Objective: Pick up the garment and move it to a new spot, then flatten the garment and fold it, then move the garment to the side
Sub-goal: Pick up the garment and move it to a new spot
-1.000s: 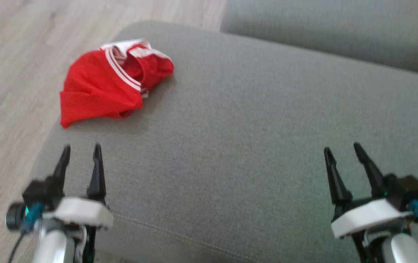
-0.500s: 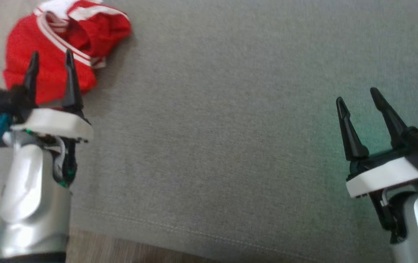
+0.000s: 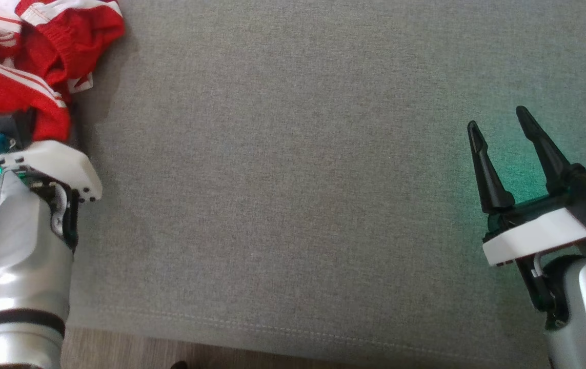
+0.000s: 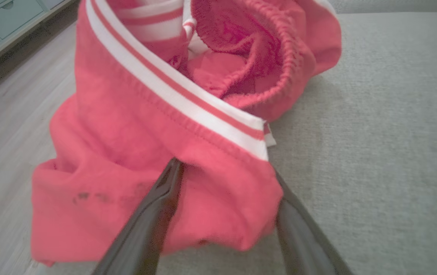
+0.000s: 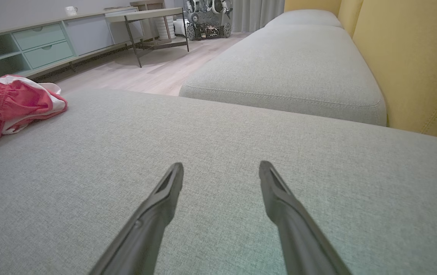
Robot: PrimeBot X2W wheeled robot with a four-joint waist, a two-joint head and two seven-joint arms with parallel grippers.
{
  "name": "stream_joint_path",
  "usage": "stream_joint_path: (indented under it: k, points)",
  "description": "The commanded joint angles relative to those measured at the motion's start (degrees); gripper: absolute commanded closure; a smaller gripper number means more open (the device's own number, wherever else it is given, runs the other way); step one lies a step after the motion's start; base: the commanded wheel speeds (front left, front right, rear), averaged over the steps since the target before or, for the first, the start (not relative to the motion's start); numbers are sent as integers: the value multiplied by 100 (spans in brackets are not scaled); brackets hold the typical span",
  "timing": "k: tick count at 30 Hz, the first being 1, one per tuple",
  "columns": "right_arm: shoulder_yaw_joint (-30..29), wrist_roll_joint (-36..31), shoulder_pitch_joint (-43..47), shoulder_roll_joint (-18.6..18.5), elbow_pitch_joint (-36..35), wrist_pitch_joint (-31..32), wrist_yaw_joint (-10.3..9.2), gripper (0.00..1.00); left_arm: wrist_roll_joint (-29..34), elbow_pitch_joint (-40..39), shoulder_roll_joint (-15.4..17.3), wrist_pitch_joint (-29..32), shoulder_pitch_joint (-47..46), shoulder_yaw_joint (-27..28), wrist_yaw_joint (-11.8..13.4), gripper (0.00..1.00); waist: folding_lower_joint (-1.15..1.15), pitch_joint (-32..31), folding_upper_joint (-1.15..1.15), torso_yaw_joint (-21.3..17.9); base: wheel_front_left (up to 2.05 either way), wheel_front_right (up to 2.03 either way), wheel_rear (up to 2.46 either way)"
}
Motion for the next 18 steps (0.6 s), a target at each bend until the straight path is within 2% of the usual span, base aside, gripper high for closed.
stream_joint_path:
  k: [1,2,5,8,13,18]
  points:
    - [127,54,-85,9,-167,-48,-4,0,51,-37,344,-2,-219,115,75,57,-1,-3,0,6,0,0,0]
    - [118,58,-88,19,-153,-57,-4,0,74,71,371,-8,-292,105,131,100,-1,-7,0,11,0,0,0]
    - [90,63,-87,48,-99,-88,-4,0,98,184,415,-73,-456,89,214,100,-1,-71,0,38,0,0,0]
    - [61,76,-69,92,-42,-137,-4,0,74,-62,446,-125,-530,129,280,100,-1,-198,0,68,0,0,0]
    - [-8,97,-12,207,62,-243,-4,0,85,-1445,535,-134,-286,233,350,100,-1,-526,0,92,0,0,0]
    - [-109,116,133,368,198,-375,-4,0,163,-2839,618,-136,307,200,303,100,-1,-984,0,43,0,0,0]
